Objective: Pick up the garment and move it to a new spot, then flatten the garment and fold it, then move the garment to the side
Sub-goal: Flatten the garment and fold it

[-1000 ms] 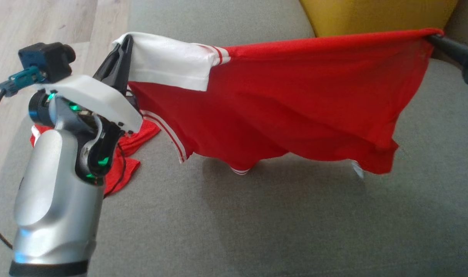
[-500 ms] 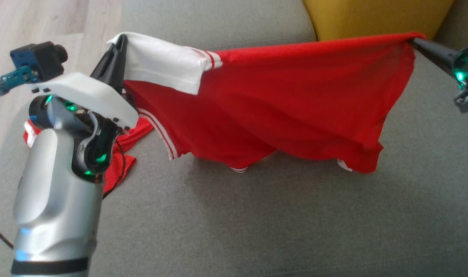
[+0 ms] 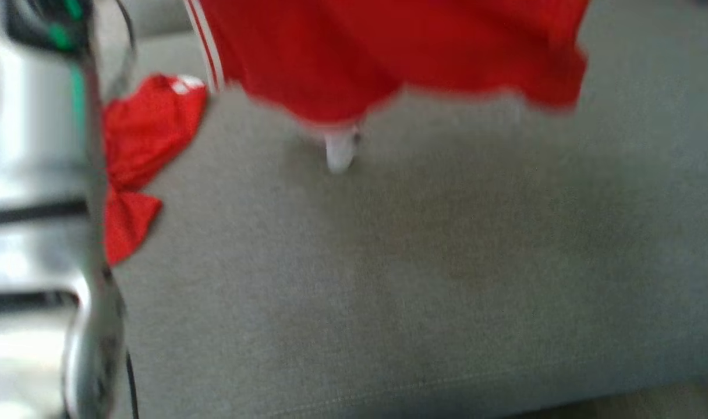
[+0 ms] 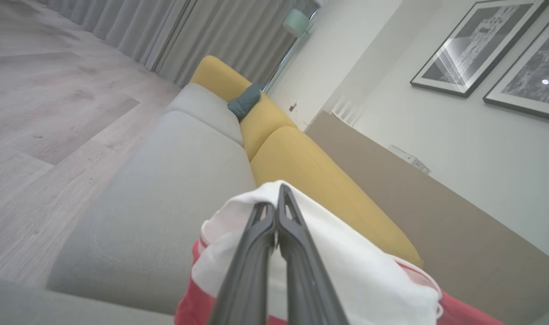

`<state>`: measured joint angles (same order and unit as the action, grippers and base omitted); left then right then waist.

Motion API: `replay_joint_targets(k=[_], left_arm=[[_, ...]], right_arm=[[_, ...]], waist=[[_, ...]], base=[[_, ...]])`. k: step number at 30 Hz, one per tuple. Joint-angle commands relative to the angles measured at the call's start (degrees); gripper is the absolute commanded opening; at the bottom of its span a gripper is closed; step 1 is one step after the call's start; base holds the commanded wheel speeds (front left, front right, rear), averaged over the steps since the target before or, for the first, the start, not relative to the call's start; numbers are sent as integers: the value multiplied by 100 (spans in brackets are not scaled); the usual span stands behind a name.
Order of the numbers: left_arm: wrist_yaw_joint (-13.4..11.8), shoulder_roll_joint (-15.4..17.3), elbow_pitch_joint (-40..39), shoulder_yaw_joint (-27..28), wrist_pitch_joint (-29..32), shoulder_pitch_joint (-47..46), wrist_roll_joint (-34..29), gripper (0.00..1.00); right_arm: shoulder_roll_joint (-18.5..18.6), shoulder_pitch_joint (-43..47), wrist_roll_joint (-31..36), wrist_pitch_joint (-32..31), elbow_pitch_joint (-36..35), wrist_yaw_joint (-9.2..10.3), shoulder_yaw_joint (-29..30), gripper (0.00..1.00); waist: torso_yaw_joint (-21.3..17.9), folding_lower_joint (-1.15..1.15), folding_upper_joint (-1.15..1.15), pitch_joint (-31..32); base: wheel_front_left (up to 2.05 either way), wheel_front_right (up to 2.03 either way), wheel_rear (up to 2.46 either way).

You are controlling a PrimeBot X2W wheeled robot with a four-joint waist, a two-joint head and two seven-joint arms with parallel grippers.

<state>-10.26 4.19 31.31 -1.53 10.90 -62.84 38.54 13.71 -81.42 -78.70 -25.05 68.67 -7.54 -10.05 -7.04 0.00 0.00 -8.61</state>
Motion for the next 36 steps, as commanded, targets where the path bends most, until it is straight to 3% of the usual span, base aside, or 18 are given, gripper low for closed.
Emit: replay_joint_targets(k=[1,7,13,17,23,29,36], left_arm=[[-21,260,17,171,-178,-585,-99,0],[176,129,963,231,-1159,-2078,-107,0],[719,8,1733,123,-2214,-2724,-128,0],[1109,-67,2204,-36,-2447,-2547,-112,0],[1427,-115,2711,-282,-2571,-1859,-194,0],[1566,-62,2976,-469,-2587,-1090,-402,0],[1721,247,3229,-921,-2589,205,-810,0]], right_arm=[[-116,-478,137,325,-106,5,-6,0],[-230,-1231,544,1780,-255,5,-97,0],[-265,-1041,488,2452,-1052,5,-113,0],[-222,-438,333,2353,-1468,5,-233,0],[-84,516,304,2018,-1754,5,-678,0],[174,1257,256,1643,-1828,5,-1021,0],[593,2268,186,702,-1862,5,-1571,0]], waist=[[-186,0,0,-679],[-162,0,0,-1281],[-57,0,0,-1603],[55,0,0,-1759],[234,0,0,-1791],[376,0,0,-1529],[484,0,0,-909]], base=[[0,0,0],[0,0,0],[0,0,0],[0,0,0],[0,0,0],[0,0,0],[0,0,0]])
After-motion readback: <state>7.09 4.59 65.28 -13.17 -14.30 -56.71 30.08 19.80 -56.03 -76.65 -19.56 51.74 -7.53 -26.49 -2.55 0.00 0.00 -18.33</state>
